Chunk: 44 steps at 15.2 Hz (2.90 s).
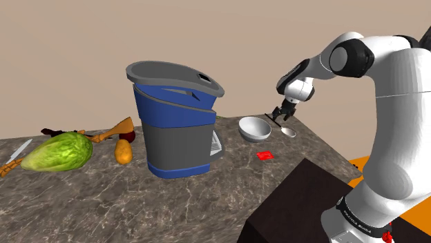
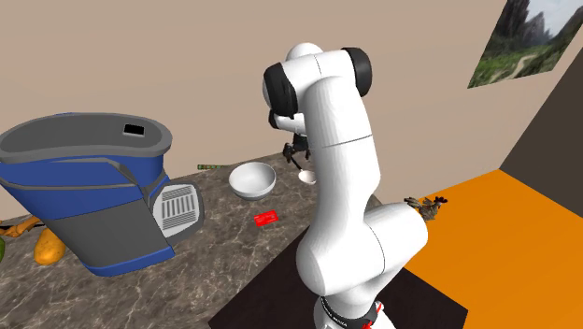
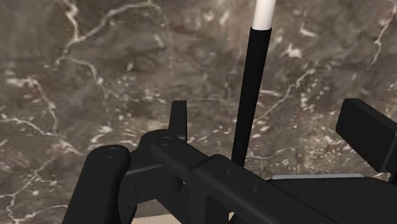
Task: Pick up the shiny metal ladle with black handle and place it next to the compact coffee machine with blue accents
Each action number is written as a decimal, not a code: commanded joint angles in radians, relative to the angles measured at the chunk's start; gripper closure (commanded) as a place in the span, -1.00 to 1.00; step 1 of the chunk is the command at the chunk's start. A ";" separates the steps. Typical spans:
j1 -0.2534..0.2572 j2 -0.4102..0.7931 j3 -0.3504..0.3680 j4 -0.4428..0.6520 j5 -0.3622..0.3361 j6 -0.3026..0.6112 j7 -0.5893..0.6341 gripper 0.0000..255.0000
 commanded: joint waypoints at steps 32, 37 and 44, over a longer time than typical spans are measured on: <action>0.011 -0.017 -0.012 0.011 -0.015 -0.027 0.020 1.00; 0.026 -0.066 -0.034 0.006 -0.045 -0.069 0.044 1.00; 0.046 -0.131 -0.062 0.007 -0.087 -0.131 0.079 1.00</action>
